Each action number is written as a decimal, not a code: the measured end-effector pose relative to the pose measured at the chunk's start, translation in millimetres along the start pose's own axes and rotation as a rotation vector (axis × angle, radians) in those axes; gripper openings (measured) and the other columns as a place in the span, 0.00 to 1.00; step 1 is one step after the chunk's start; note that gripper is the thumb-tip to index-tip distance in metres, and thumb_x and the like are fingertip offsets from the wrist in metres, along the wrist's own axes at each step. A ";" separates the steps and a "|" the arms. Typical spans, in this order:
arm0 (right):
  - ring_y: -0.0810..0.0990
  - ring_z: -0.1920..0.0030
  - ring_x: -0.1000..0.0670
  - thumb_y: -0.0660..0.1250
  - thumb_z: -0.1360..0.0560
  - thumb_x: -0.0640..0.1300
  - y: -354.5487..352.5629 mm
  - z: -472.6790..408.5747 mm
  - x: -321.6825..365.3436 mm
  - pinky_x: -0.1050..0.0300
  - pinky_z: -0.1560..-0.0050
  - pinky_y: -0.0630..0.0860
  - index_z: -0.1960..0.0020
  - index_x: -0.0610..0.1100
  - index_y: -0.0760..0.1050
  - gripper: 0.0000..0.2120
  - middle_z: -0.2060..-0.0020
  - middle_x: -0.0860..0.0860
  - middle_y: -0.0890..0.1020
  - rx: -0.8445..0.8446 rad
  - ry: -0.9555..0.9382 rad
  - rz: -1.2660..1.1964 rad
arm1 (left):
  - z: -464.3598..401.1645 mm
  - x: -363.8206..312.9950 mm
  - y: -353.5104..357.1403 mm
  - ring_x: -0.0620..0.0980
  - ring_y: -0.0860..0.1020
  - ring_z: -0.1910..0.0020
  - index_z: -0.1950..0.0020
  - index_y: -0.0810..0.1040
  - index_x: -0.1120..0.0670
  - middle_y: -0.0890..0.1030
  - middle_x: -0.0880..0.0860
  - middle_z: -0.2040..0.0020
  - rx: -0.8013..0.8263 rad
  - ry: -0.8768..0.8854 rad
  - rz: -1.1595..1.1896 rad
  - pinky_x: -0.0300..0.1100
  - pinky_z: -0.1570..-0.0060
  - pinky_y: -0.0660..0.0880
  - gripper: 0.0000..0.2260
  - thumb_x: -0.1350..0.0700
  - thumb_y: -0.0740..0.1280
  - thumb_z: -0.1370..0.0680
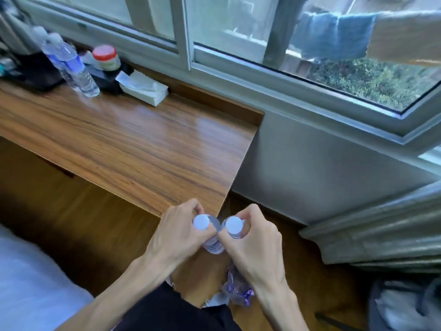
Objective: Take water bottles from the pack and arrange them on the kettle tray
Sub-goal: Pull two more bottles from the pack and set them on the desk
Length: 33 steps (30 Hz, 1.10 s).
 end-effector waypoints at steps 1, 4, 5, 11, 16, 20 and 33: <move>0.79 0.68 0.54 0.74 0.34 0.58 5.5 -7.6 19.2 0.60 0.69 0.78 0.58 0.52 0.69 0.17 0.69 0.56 0.78 0.014 -0.027 0.013 | -2.3 9.0 -13.6 0.45 0.76 0.71 0.62 0.74 0.48 0.77 0.48 0.72 -0.013 -0.027 0.024 0.37 0.73 0.71 0.12 0.43 0.72 0.34; 0.76 0.69 0.53 0.73 0.36 0.54 19.8 -34.0 64.1 0.63 0.69 0.71 0.61 0.50 0.67 0.16 0.71 0.53 0.77 0.014 -0.024 0.027 | -8.6 31.7 -48.2 0.47 0.74 0.72 0.63 0.74 0.51 0.79 0.51 0.72 -0.049 -0.093 0.137 0.44 0.71 0.71 0.14 0.42 0.72 0.35; 0.76 0.69 0.52 0.73 0.37 0.54 24.9 -42.1 77.4 0.61 0.68 0.71 0.61 0.49 0.67 0.16 0.71 0.52 0.78 0.027 -0.004 0.022 | -11.6 37.4 -58.8 0.47 0.73 0.72 0.64 0.74 0.51 0.79 0.51 0.72 -0.057 -0.097 0.151 0.44 0.71 0.70 0.14 0.43 0.72 0.35; 0.79 0.65 0.50 0.73 0.40 0.56 68.8 -79.4 153.2 0.56 0.67 0.73 0.60 0.46 0.71 0.18 0.68 0.50 0.80 0.049 0.035 -0.058 | -49.6 90.5 -135.6 0.46 0.72 0.73 0.63 0.74 0.52 0.75 0.49 0.74 -0.078 -0.058 0.119 0.38 0.75 0.64 0.16 0.41 0.70 0.36; 0.77 0.68 0.53 0.75 0.37 0.53 126.8 -113.3 220.3 0.59 0.70 0.68 0.60 0.45 0.71 0.17 0.69 0.50 0.80 0.059 -0.010 -0.059 | -83.5 145.2 -207.8 0.49 0.76 0.69 0.63 0.73 0.51 0.77 0.51 0.72 -0.147 -0.065 0.073 0.42 0.72 0.68 0.17 0.39 0.68 0.37; 0.77 0.69 0.51 0.75 0.36 0.52 167.2 -139.4 267.4 0.58 0.70 0.69 0.61 0.44 0.70 0.17 0.71 0.50 0.79 0.077 -0.060 -0.065 | -110.8 180.5 -259.4 0.45 0.71 0.72 0.63 0.72 0.50 0.73 0.49 0.74 -0.174 -0.067 0.017 0.39 0.72 0.64 0.14 0.41 0.69 0.36; 0.69 0.74 0.55 0.72 0.38 0.56 292.1 -241.6 380.0 0.63 0.71 0.63 0.65 0.49 0.66 0.17 0.76 0.57 0.74 0.199 -0.103 -0.151 | -223.4 286.7 -390.4 0.44 0.70 0.73 0.61 0.74 0.51 0.74 0.49 0.74 -0.204 -0.176 -0.047 0.39 0.74 0.67 0.12 0.45 0.73 0.35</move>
Point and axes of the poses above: each hand's wrist, its own z-axis away from the middle knuckle, its own y-axis out of the palm, x = y × z, the point moved 5 cm from there along -z, towards the middle knuckle
